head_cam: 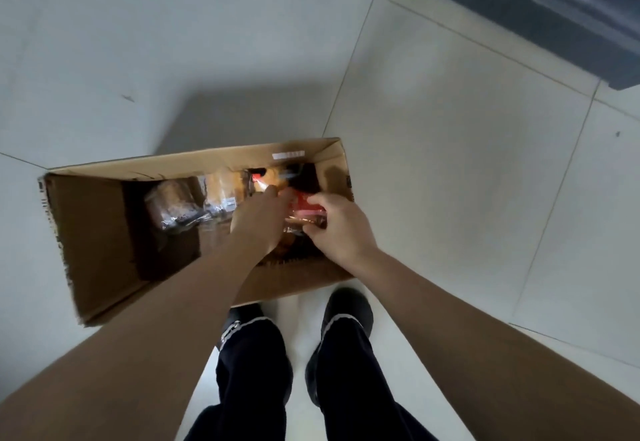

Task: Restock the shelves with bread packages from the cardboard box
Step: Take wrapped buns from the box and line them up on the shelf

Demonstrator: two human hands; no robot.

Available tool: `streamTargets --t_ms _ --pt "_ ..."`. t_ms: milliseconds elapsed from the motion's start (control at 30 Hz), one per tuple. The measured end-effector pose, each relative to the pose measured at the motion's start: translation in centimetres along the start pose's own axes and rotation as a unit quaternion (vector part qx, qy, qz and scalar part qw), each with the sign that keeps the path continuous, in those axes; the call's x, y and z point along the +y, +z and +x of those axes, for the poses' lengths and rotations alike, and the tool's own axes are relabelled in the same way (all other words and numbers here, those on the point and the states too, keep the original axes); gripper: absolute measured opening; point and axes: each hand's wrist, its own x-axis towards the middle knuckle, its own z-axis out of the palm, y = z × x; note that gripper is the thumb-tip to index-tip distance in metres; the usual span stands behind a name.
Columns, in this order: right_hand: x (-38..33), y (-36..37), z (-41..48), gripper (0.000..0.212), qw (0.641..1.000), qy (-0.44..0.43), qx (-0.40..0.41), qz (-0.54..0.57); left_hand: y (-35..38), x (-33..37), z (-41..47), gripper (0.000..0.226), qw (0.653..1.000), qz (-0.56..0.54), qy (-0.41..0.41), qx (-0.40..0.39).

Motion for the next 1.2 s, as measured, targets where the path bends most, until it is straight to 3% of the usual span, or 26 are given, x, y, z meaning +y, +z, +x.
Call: streamTargets --t_ms 133,233,300,400,433,500,533,567,633,733,900,967,1100,1200 --pt "-0.5 0.5 0.6 0.078 1.0 0.001 -0.018 -0.019 -1.6 -1.7 -0.3 0.051 0.995 -0.097 0.0 0.036" --pt "-1.3 0.4 0.9 0.105 0.996 0.04 -0.022 0.077 -3.9 -3.9 -1.4 0.055 0.967 -0.246 -0.051 -0.044" --pt "-1.5 0.5 1.1 0.111 0.977 0.078 -0.058 0.19 -4.9 -5.4 -2.2 0.068 0.892 -0.425 -0.097 -0.12" --pt "-0.7 0.5 1.4 0.078 0.972 0.1 -0.109 0.181 -4.7 -7.7 -3.0 0.085 0.777 -0.569 -0.14 -0.229" --pt "-0.4 0.6 1.4 0.071 0.975 0.104 -0.117 0.159 -4.1 -8.2 -2.8 0.083 0.737 -0.613 -0.155 -0.241" --pt "0.0 0.9 1.7 0.067 0.98 0.111 -0.12 0.111 -2.5 -8.1 -1.7 0.057 0.682 -0.676 -0.219 -0.172" --pt "0.0 1.3 2.0 0.067 0.982 0.115 -0.12 0.089 -1.5 -7.9 -0.7 0.04 0.691 -0.665 -0.255 -0.119" --pt "-0.1 1.7 2.4 0.067 0.982 0.122 -0.124 0.074 -0.7 -7.5 0.3 0.03 0.722 -0.627 -0.282 -0.08" --pt "-0.1 2.6 3.5 0.066 0.979 0.135 -0.137 0.071 0.4 -6.5 2.3 0.038 0.758 -0.58 -0.292 -0.064" --pt "0.3 3.8 4.9 0.064 0.976 0.14 -0.138 0.098 1.2 -5.6 5.4 0.039 0.771 -0.574 -0.262 -0.078" --pt "1.0 4.9 6.0 0.056 0.972 0.168 -0.125 0.109 3.3 -5.0 8.3 0.03 0.787 -0.557 -0.266 -0.019" --pt "1.1 5.0 6.1 0.049 0.971 0.172 -0.129 0.101 3.7 -4.6 8.4 0.03 0.791 -0.539 -0.288 -0.033" --pt "0.9 5.0 6.0 0.045 0.97 0.175 -0.138 0.094 3.9 -4.0 7.9 0.042 0.877 -0.394 -0.261 -0.084" --pt "0.8 4.9 6.1 0.041 0.97 0.176 -0.138 0.093 4.3 -4.4 8.7 0.04 0.864 -0.414 -0.26 -0.122"
